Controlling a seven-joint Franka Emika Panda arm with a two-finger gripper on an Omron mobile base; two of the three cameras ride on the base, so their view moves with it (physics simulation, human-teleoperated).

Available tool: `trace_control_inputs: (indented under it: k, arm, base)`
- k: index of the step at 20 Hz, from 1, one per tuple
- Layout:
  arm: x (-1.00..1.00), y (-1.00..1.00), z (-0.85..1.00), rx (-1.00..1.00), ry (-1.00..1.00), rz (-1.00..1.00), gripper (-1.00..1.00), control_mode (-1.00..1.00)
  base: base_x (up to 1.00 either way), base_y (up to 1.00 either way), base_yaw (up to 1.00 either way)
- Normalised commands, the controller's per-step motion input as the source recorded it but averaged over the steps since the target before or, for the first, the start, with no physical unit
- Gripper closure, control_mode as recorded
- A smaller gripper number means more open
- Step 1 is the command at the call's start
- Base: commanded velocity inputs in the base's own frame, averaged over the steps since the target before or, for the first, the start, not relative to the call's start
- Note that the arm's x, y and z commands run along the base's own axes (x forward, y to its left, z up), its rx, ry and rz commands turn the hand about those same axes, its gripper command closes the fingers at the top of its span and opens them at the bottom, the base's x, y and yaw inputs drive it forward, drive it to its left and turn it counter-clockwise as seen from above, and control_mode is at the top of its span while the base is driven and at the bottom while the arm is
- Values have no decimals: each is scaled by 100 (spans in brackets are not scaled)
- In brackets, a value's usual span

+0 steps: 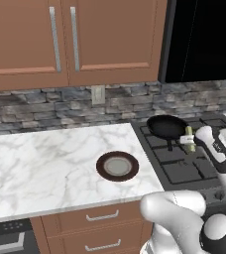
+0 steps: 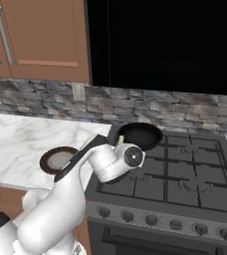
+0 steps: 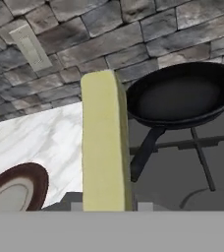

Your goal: Pick up the butter stick and place it in the pan. Then turn on the burner for the pan.

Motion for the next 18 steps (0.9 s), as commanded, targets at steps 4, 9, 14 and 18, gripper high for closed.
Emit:
trace_control_inputs:
  k: [4, 9, 14, 18]
  arm:
    - [44, -58, 18, 21, 2, 0, 100, -100]
    - [44, -33, 14, 4, 8, 0, 100, -100]
    - [48, -2, 0, 0, 9, 0, 100, -100]
    - [52, 0, 0, 0, 4, 0, 100, -100]
  base:
    - [0, 0, 0]
    - [0, 0, 0]
    - [0, 0, 0]
    - [0, 0, 0]
